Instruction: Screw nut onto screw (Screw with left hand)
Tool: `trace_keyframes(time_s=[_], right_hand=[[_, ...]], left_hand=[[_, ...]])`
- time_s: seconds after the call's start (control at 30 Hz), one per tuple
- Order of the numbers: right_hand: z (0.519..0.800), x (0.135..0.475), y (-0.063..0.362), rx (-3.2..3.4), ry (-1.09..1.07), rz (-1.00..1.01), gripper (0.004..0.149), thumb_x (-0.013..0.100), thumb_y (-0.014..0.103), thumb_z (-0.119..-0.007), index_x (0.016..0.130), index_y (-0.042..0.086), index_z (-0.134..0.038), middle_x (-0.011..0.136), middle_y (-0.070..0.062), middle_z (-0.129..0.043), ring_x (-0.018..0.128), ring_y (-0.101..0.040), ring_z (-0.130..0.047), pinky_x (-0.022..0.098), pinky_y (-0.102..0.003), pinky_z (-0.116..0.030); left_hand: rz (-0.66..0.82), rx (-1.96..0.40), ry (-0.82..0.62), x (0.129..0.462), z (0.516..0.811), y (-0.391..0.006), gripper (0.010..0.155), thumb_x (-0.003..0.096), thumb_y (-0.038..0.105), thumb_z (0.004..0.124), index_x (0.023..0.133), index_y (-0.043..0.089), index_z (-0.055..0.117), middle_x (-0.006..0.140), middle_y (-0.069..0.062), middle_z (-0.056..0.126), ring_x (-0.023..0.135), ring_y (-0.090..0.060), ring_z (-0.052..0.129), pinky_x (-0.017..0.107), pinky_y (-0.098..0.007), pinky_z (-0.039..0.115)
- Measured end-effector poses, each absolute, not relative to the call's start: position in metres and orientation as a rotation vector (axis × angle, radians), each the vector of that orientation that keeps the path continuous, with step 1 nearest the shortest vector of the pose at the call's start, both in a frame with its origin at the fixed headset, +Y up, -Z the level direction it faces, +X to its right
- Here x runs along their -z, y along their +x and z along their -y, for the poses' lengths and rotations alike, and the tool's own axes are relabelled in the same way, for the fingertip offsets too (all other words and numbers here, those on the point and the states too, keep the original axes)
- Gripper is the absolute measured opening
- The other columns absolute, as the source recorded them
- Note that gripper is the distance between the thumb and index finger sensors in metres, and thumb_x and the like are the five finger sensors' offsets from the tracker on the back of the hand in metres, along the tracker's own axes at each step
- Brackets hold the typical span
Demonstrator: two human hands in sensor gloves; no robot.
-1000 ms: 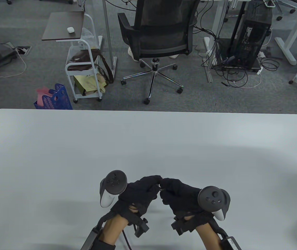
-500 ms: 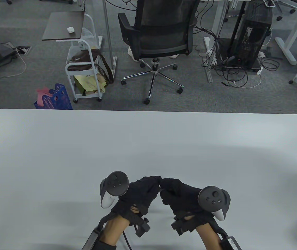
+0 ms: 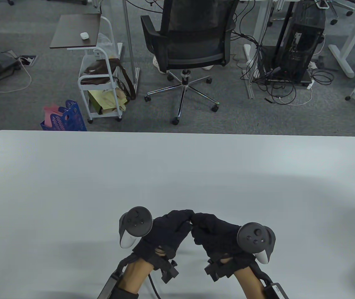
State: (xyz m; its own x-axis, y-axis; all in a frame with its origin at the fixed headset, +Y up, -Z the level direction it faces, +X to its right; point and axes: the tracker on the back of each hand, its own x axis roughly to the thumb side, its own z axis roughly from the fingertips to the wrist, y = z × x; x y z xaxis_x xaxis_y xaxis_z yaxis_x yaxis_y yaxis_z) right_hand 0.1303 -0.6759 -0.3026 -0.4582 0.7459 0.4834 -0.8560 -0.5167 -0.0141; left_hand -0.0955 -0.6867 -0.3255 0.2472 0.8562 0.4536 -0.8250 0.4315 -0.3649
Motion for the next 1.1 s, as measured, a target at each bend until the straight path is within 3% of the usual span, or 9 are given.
trace_keyframes(time_s=[0.1,0.2,0.33,0.43,0.63,0.73,0.83,0.97,1.1], right_hand=[[0.6759,0.3027,0.1302,-2.065,0.525,0.316,0.047,0.032,0.036,-0.095,0.075,0.019,-0.086,0.063,-0.004,-0.103,0.030,-0.009,-0.115,0.034,-0.039,-0.101],[0.6761,0.3028,0.1303,-2.075,0.527,0.316,0.047,0.032,0.037,-0.095,0.075,0.019,-0.086,0.063,-0.004,-0.103,0.030,-0.009,-0.115,0.034,-0.039,-0.101],[0.6760,0.3033,0.1315,-2.062,0.521,0.310,0.047,0.032,0.036,-0.095,0.075,0.019,-0.086,0.063,-0.004,-0.103,0.030,-0.010,-0.115,0.034,-0.039,-0.101],[0.6757,0.3033,0.1321,-2.041,0.516,0.306,0.047,0.032,0.036,-0.095,0.075,0.019,-0.086,0.063,-0.004,-0.103,0.030,-0.009,-0.115,0.034,-0.039,-0.101],[0.6761,0.3027,0.1305,-2.055,0.523,0.307,0.047,0.032,0.037,-0.095,0.075,0.020,-0.086,0.063,-0.004,-0.103,0.030,-0.009,-0.115,0.034,-0.039,-0.101],[0.6758,0.3029,0.1317,-2.052,0.520,0.306,0.047,0.032,0.036,-0.095,0.075,0.019,-0.086,0.063,-0.004,-0.103,0.030,-0.010,-0.115,0.034,-0.039,-0.101],[0.6756,0.3029,0.1319,-2.045,0.517,0.308,0.047,0.032,0.036,-0.095,0.075,0.019,-0.086,0.063,-0.004,-0.103,0.030,-0.009,-0.115,0.034,-0.039,-0.101],[0.6761,0.3028,0.1308,-2.051,0.522,0.307,0.047,0.032,0.036,-0.095,0.075,0.019,-0.086,0.063,-0.004,-0.103,0.030,-0.009,-0.115,0.034,-0.039,-0.101],[0.6761,0.3030,0.1314,-2.053,0.524,0.306,0.047,0.032,0.036,-0.095,0.075,0.019,-0.086,0.063,-0.004,-0.103,0.030,-0.009,-0.115,0.034,-0.039,-0.101]], left_hand=[[0.585,-1.100,-0.058,0.3250,0.6876,-0.0968,0.068,0.0418,0.045,0.068,0.093,0.000,0.074,0.081,-0.034,0.081,0.050,-0.050,0.092,0.043,-0.065,0.070],[0.609,-1.075,-0.076,0.3256,0.6864,-0.0945,0.060,0.0428,0.041,0.070,0.086,0.000,0.078,0.077,-0.032,0.084,0.047,-0.049,0.094,0.042,-0.064,0.071],[0.663,-1.069,-0.105,0.3257,0.6851,-0.0931,0.058,0.0440,0.034,0.071,0.093,0.004,0.067,0.084,-0.029,0.077,0.054,-0.045,0.091,0.046,-0.062,0.070],[0.653,-1.100,-0.102,0.3265,0.6877,-0.0946,0.067,0.0436,0.043,0.069,0.098,0.005,0.063,0.087,-0.031,0.075,0.055,-0.046,0.090,0.047,-0.062,0.069],[0.620,-1.063,-0.052,0.3244,0.6845,-0.0933,0.060,0.0430,0.040,0.069,0.088,0.001,0.075,0.079,-0.031,0.082,0.049,-0.047,0.093,0.043,-0.063,0.071],[0.659,-1.066,-0.087,0.3246,0.6845,-0.0926,0.058,0.0440,0.037,0.069,0.092,0.004,0.068,0.084,-0.029,0.077,0.054,-0.045,0.091,0.046,-0.062,0.070],[0.639,-1.088,-0.087,0.3253,0.6872,-0.0940,0.067,0.0434,0.043,0.067,0.098,0.005,0.064,0.086,-0.031,0.075,0.055,-0.047,0.091,0.046,-0.063,0.069],[0.618,-1.073,-0.055,0.3244,0.6855,-0.0940,0.063,0.0430,0.042,0.067,0.090,0.002,0.074,0.081,-0.032,0.081,0.050,-0.048,0.093,0.044,-0.064,0.070],[0.654,-1.066,-0.084,0.3238,0.6842,-0.0921,0.058,0.0439,0.036,0.068,0.092,0.004,0.068,0.083,-0.029,0.077,0.053,-0.045,0.091,0.046,-0.062,0.070]])
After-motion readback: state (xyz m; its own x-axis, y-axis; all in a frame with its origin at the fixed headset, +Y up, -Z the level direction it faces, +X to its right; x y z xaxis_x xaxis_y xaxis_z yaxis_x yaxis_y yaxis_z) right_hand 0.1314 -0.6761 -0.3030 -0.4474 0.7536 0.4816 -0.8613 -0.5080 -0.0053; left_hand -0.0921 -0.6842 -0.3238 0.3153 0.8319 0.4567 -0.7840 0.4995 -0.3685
